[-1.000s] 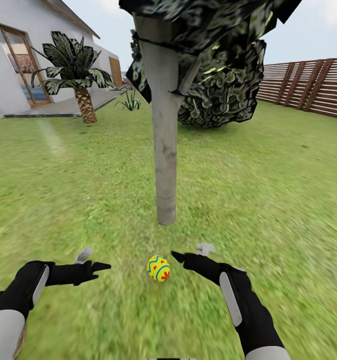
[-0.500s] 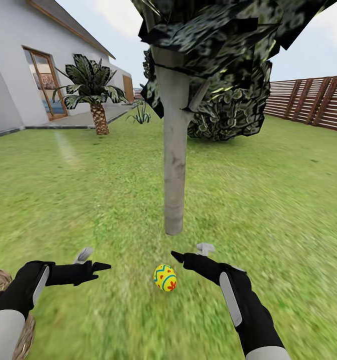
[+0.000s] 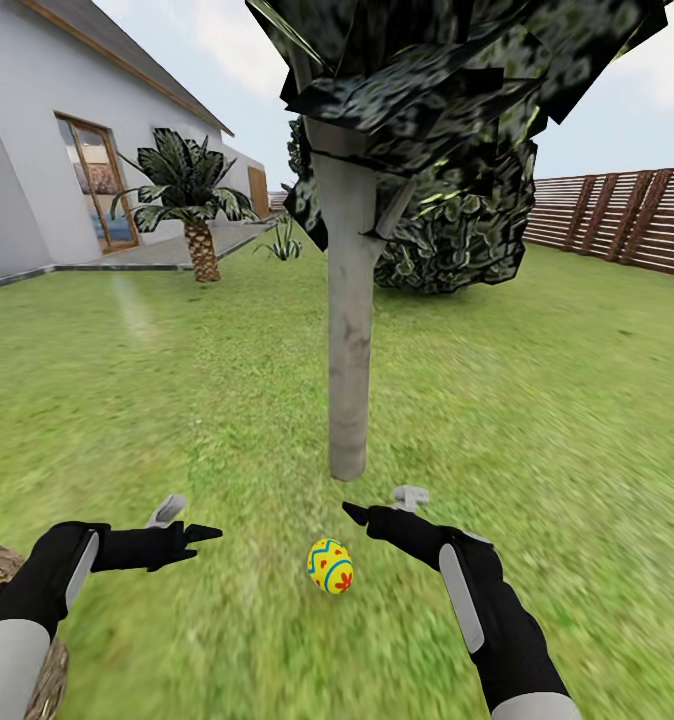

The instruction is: Take the three Easter eggs out of the wicker basket on the lawn in the garden, then place them on the lawn next to a single tree (choose any tree) so that all three eggs are next to the same tree and none are left in the basket.

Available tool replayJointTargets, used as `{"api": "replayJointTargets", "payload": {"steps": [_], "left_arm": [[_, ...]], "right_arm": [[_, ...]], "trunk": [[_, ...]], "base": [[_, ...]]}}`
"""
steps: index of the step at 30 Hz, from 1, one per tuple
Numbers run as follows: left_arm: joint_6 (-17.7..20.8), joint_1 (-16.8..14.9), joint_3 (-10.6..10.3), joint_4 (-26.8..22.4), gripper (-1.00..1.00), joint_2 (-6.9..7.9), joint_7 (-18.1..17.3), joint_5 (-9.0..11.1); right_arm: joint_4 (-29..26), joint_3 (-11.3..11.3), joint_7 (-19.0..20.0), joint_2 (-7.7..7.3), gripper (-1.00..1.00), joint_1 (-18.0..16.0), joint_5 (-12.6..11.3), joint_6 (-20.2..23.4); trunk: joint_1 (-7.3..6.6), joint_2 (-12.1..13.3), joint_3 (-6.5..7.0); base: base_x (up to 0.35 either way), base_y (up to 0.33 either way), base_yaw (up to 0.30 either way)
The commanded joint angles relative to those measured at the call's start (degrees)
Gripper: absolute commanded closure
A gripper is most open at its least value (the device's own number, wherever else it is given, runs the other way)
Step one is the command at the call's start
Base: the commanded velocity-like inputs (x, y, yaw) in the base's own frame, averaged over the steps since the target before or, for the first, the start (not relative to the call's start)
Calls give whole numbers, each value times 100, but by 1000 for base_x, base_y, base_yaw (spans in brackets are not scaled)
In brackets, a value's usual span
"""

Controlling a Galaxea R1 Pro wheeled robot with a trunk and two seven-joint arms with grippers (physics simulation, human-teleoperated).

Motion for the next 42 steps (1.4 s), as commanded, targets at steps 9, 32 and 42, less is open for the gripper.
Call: {"api": "replayJointTargets", "payload": {"steps": [9,32,42], "left_arm": [[41,-4,20,-2,-100,-2,-47,-33],[39,-4,19,-2,-100,-2,-47,-33],[32,-4,20,-2,-100,-2,-46,-33]], "right_arm": [[-4,-18,15,6,-100,-5,-25,46],[-3,-18,15,6,-100,-5,-34,45],[-3,-24,15,6,-100,-5,-30,26]], "trunk": [[-6,0,39],[-66,31,548],[-91,44,770]], "base": [[0,0,186],[0,0,216],[0,0,1]]}}
